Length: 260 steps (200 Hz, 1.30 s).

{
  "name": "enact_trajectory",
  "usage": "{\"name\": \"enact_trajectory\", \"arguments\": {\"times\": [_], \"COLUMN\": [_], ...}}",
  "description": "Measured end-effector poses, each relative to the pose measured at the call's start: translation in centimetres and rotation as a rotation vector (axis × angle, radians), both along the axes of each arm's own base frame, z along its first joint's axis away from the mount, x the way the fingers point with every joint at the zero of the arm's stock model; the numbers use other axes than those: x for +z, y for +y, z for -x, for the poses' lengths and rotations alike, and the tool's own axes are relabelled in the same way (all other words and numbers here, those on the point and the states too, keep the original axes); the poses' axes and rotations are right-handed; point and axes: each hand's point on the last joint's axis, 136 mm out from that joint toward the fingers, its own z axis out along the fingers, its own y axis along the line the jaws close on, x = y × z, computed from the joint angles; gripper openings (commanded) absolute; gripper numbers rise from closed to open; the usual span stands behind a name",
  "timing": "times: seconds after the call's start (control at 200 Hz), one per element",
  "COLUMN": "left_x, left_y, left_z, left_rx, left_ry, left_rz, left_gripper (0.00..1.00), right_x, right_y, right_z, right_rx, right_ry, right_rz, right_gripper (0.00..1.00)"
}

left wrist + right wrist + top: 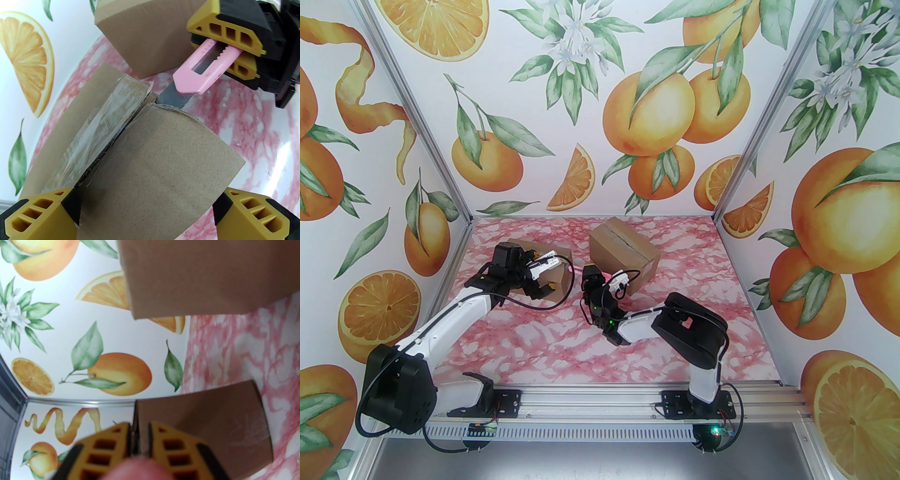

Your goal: Unpack the express box

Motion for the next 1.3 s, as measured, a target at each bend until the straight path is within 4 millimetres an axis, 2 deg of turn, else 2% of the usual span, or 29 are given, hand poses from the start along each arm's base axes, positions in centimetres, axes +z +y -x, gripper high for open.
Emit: {"name": "enact_trajectory", "arguments": {"times": [0.08, 0.38, 0.54, 0.655, 0.831, 1.036, 1.211, 1.301], "left_x": [0.0, -0.1, 0.2, 1.1, 2.8, 3.0, 3.3, 3.8], "left_y": [0.5, 0.3, 0.1, 1.5, 2.8, 2.8, 2.8, 2.0], "left_z": [-1.2, -1.4, -1.1, -0.9, -0.2, 0.6, 0.6, 0.7], "left_rx": [0.057, 0.09, 0.072, 0.103, 0.126, 0.104, 0.086, 0.037], "left_ry": [-0.011, 0.003, -0.003, -0.02, -0.039, -0.021, -0.025, -0.029], "left_rz": [-0.009, -0.001, -0.008, -0.017, 0.006, 0.03, 0.047, 0.067], "left_gripper": [0.96, 0.97, 0.98, 0.98, 0.98, 0.98, 0.98, 0.97], "right_x": [-0.2, -0.3, 0.0, 0.7, 3.2, 6.0, 5.6, 5.0], "right_y": [1.0, 0.3, -1.0, -2.1, -4.5, -7.1, -7.9, -8.0], "right_z": [0.7, 0.6, 1.1, 1.0, 0.2, -0.3, -0.7, -0.7], "right_rx": [0.037, 0.019, -0.016, -0.049, -0.099, -0.149, -0.155, -0.153], "right_ry": [0.009, 0.014, -0.013, -0.038, -0.087, -0.122, -0.109, -0.099], "right_rz": [0.008, 0.014, 0.034, 0.064, 0.107, 0.142, 0.174, 0.187], "right_gripper": [0.0, 0.0, 0.0, 0.0, 0.0, 0.0, 0.0, 0.0]}}
